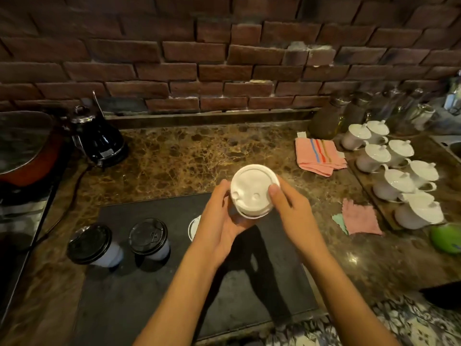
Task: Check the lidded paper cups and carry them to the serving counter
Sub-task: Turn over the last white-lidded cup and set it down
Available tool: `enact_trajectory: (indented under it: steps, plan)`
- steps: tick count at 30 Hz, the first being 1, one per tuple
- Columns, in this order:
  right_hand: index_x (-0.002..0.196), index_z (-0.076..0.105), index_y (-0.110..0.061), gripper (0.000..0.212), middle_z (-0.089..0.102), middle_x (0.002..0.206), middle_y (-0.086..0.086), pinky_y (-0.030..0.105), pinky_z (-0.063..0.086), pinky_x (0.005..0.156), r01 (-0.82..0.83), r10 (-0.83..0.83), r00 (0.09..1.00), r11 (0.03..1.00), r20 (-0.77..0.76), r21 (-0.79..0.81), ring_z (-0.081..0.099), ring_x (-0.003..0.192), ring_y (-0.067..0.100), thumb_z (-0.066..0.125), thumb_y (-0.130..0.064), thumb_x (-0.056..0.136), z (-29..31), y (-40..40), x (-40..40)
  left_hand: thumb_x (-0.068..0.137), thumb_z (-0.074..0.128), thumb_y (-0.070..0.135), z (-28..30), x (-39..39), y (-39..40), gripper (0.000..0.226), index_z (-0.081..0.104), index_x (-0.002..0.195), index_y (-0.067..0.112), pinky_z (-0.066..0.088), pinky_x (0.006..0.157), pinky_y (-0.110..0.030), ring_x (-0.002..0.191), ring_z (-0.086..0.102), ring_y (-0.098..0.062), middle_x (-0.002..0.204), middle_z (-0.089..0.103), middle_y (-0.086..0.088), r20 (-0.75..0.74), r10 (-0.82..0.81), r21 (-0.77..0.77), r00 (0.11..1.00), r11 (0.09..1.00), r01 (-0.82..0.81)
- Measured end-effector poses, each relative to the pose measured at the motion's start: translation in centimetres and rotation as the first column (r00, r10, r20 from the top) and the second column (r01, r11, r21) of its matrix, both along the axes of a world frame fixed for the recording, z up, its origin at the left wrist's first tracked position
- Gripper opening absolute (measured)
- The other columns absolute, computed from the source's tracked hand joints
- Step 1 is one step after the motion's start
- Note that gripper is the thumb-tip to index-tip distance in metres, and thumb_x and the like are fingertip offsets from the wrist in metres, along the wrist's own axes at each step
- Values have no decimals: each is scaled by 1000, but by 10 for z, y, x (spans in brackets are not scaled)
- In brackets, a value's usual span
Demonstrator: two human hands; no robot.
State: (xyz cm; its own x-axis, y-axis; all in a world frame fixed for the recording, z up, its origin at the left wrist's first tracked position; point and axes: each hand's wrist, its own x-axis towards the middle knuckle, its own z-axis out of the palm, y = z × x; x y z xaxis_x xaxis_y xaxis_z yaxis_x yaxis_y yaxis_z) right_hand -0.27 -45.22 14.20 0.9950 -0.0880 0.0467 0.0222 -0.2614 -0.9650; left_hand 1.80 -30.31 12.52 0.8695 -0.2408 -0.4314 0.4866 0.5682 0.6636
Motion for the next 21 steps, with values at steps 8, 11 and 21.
enact_trajectory:
  steps: [8, 11, 21]
  plan:
    - [126, 67, -16, 32, 73, 122, 4, 24, 57, 89, 60, 11, 981, 931, -192, 361, 69, 112, 10, 42, -25, 108, -61, -47, 22, 99, 62, 27, -40, 13, -49, 16, 75, 106, 21, 52, 104, -49, 106, 72, -19, 112, 77, -6, -40, 103, 246, 994, 965, -90]
    - [134, 63, -16, 36, 71, 129, 7, 40, 52, 102, 80, 49, 959, 899, -281, 430, 65, 123, 26, 44, -30, 106, -90, -54, 29, 99, 61, 25, -61, 11, -58, 19, 72, 113, 17, 53, 103, -46, 101, 72, -17, 103, 79, -1, -83, 139, 269, 987, 956, -113]
    - [124, 69, -18, 29, 73, 124, 6, 47, 50, 107, 105, 118, 874, 900, -471, 422, 65, 122, 24, 46, -23, 107, -147, -60, 27, 98, 62, 25, -128, 0, -65, 22, 69, 117, 15, 56, 94, -42, 115, 68, -22, 119, 74, -9, -247, 260, 348, 933, 923, -165]
